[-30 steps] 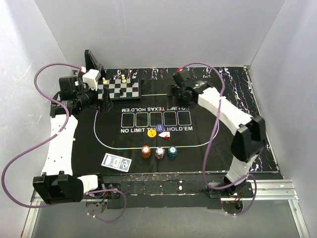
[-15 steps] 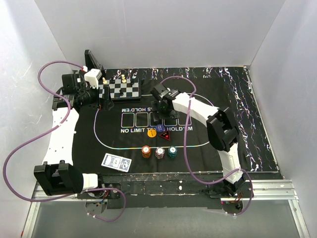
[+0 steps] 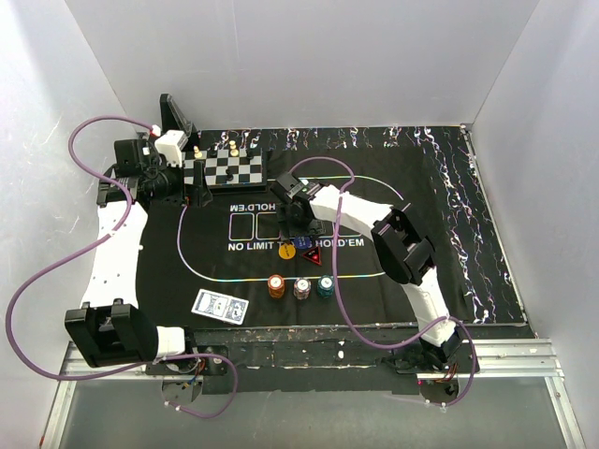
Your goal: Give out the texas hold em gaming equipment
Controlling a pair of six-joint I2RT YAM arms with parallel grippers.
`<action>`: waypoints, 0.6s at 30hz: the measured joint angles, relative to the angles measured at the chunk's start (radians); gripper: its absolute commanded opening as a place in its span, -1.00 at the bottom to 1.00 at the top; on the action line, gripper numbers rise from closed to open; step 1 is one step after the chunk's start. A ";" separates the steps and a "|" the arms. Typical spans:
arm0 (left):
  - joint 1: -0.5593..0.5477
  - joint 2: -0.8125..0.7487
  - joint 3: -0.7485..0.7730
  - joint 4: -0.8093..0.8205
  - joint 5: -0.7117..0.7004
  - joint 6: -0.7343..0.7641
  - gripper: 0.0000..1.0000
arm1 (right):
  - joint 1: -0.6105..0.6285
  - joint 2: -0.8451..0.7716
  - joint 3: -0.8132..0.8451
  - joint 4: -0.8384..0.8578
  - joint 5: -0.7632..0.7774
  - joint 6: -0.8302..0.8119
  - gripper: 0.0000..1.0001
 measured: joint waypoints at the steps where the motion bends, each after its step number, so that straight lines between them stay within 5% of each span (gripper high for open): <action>1: 0.002 0.000 0.000 0.000 0.000 -0.002 0.96 | 0.000 0.006 0.000 0.001 0.000 0.003 0.48; 18: 0.009 0.000 0.000 0.002 -0.017 -0.012 0.96 | -0.003 0.038 0.010 0.002 0.008 0.034 -0.06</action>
